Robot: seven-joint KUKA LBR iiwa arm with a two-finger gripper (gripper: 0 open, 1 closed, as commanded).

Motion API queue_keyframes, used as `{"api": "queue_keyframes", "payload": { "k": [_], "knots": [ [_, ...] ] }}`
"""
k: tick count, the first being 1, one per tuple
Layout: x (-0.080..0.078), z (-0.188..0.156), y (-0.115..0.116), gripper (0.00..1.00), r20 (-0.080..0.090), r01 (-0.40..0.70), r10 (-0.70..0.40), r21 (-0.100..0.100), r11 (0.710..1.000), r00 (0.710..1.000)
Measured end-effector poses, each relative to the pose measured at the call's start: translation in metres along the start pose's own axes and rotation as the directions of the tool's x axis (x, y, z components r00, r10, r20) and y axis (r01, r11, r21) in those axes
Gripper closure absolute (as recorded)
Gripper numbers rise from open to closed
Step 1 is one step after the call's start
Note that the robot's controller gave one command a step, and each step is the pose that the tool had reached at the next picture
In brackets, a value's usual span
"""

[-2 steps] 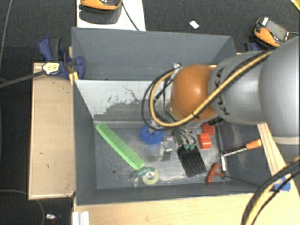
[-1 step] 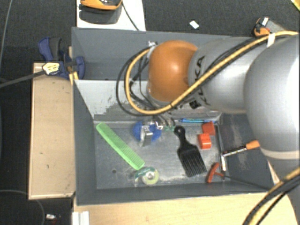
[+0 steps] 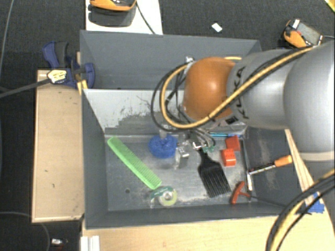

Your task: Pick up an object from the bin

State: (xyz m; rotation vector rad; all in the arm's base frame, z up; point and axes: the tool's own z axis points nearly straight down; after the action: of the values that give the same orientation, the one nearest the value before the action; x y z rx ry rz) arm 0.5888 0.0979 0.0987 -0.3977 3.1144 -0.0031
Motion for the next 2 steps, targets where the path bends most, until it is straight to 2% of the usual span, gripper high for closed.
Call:
{"api": "queue_keyframes", "payload": {
  "k": [1, 2],
  "knots": [
    [-0.003, 0.023, -0.010, 0.00, 0.025, -0.184, 0.185, -0.010, 0.983, 0.983],
    [-0.004, 0.024, 0.013, 1.00, 0.018, -0.074, 0.074, -0.005, 0.997, 0.997]
  ]
}}
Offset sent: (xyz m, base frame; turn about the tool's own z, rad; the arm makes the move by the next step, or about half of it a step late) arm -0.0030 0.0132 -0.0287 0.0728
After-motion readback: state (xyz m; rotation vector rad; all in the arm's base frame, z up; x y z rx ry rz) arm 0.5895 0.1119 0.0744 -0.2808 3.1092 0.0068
